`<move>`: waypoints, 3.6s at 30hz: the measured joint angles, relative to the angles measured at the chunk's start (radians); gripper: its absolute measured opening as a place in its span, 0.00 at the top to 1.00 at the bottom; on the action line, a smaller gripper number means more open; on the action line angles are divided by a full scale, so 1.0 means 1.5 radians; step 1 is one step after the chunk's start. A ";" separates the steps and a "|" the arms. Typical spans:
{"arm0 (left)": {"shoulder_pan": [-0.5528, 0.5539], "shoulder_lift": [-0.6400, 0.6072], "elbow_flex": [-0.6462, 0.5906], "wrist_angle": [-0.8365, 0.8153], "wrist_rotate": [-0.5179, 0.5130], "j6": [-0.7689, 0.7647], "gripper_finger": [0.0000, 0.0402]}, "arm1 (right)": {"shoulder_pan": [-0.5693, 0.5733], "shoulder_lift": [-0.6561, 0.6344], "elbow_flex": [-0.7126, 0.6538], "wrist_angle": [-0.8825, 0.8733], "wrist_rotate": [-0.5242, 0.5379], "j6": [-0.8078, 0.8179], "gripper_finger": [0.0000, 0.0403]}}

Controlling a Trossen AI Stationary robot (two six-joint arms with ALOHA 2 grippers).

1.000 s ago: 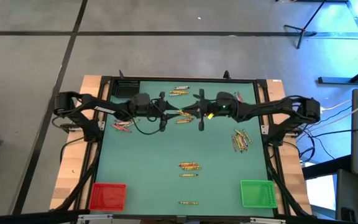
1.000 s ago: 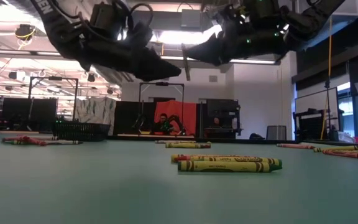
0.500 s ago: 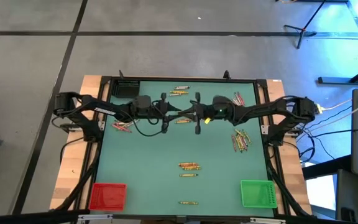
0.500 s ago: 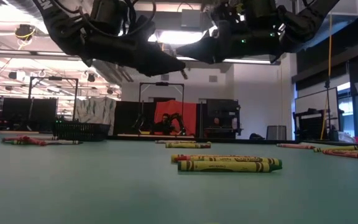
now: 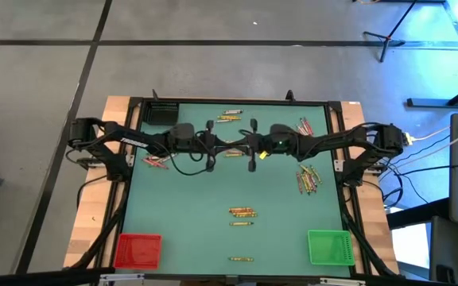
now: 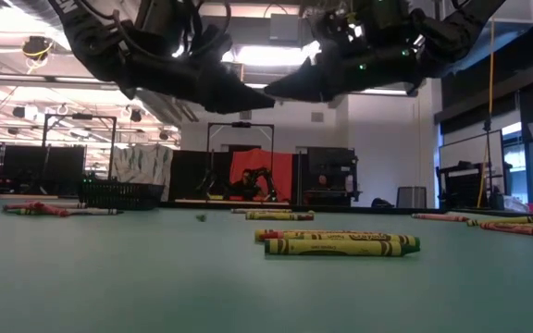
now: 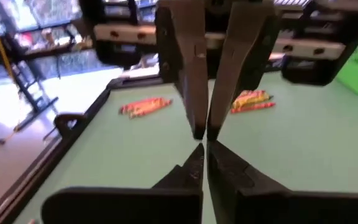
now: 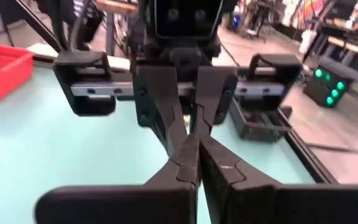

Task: Sort crayons
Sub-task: Put the green crayon into the black bin

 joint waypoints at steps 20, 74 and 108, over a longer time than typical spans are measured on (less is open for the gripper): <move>0.035 -0.104 -0.001 -0.246 -0.057 -0.031 0.76 | -0.054 -0.159 0.000 -0.602 0.331 0.087 0.62; -0.073 -0.184 -0.090 -0.847 -0.154 -0.601 0.81 | -0.110 -0.148 0.000 -0.479 0.227 0.069 0.62; 0.031 -0.185 0.296 -1.014 -0.324 -0.205 0.99 | -0.110 -0.148 0.000 -0.480 0.211 0.069 0.62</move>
